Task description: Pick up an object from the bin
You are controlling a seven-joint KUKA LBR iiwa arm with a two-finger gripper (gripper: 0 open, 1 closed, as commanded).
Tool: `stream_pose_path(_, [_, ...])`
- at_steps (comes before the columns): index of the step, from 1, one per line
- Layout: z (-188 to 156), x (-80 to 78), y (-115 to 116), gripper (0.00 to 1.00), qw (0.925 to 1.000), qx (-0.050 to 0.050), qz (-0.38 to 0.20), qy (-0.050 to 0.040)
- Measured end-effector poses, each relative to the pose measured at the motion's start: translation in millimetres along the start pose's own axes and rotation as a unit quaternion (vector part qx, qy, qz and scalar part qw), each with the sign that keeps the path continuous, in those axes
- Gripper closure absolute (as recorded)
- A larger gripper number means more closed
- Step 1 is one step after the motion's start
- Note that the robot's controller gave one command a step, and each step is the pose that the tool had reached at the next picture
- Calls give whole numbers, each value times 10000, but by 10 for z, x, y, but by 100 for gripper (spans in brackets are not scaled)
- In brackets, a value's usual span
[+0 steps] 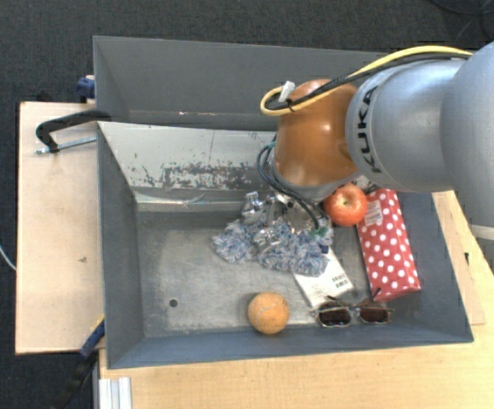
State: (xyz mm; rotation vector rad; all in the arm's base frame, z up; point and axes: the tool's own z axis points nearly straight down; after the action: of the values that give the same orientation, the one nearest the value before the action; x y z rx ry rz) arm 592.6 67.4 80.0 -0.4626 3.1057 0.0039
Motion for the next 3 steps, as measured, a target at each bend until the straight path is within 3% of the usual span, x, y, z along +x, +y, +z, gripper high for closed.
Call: stream_pose_path(3, [0,0,0,100,10000,-1,1,1])
